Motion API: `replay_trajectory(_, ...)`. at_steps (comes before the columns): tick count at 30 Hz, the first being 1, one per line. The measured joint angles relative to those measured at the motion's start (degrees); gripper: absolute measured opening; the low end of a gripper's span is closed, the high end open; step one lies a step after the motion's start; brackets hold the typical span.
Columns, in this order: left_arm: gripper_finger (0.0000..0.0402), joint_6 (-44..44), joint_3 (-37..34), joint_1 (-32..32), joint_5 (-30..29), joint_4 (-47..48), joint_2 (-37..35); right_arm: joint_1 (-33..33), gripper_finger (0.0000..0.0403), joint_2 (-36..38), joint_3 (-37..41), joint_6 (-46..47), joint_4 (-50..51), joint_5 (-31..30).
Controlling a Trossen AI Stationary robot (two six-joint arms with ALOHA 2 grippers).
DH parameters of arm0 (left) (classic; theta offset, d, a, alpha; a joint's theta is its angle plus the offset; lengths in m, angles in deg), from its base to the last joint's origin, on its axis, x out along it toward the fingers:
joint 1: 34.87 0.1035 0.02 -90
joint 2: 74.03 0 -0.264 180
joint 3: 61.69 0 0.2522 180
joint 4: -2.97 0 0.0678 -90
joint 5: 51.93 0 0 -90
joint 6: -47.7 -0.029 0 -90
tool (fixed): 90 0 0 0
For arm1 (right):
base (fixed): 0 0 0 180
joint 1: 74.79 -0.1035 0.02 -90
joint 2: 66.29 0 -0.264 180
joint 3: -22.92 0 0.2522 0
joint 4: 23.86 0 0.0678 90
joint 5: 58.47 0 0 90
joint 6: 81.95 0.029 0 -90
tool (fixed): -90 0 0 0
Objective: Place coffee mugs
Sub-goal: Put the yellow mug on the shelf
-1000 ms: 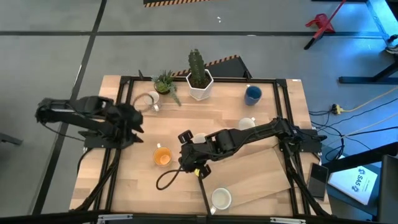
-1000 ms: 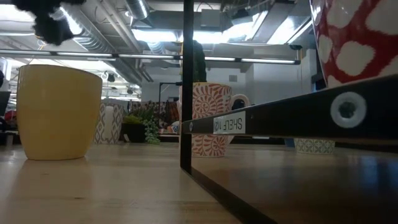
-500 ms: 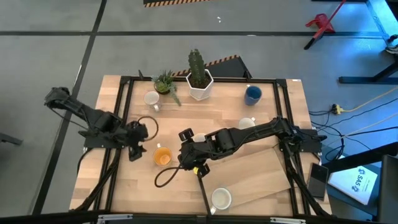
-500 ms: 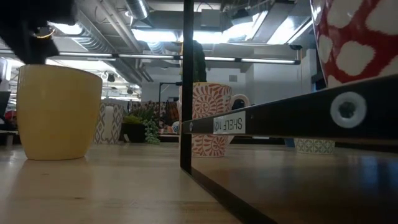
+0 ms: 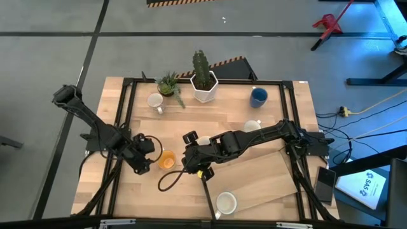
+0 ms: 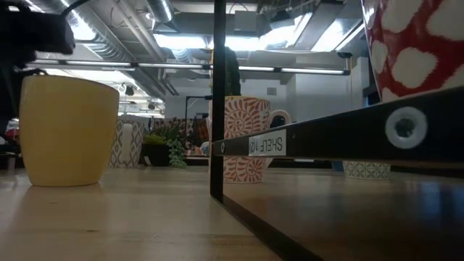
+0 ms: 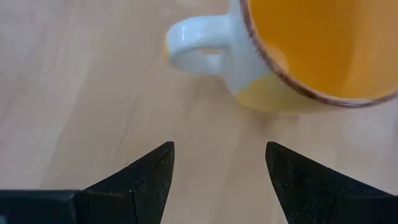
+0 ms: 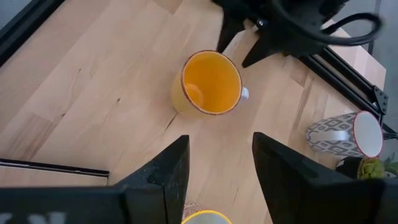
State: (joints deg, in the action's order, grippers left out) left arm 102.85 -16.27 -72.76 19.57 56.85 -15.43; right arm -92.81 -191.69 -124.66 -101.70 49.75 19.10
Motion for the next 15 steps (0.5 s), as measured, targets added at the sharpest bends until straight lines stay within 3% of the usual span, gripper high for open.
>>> replay_trajectory(5,0.0247,-0.4,-2.5,0.0,0.7,-12.1,3.4,0.0,0.0161,0.0,0.0,0.0,0.0,0.0)
replay_trajectory(15,0.0247,-1.8,-2.6,1.7,-0.9,-21.3,10.7,0.0,0.0161,0.0,0.0,0.0,0.2,0.0)
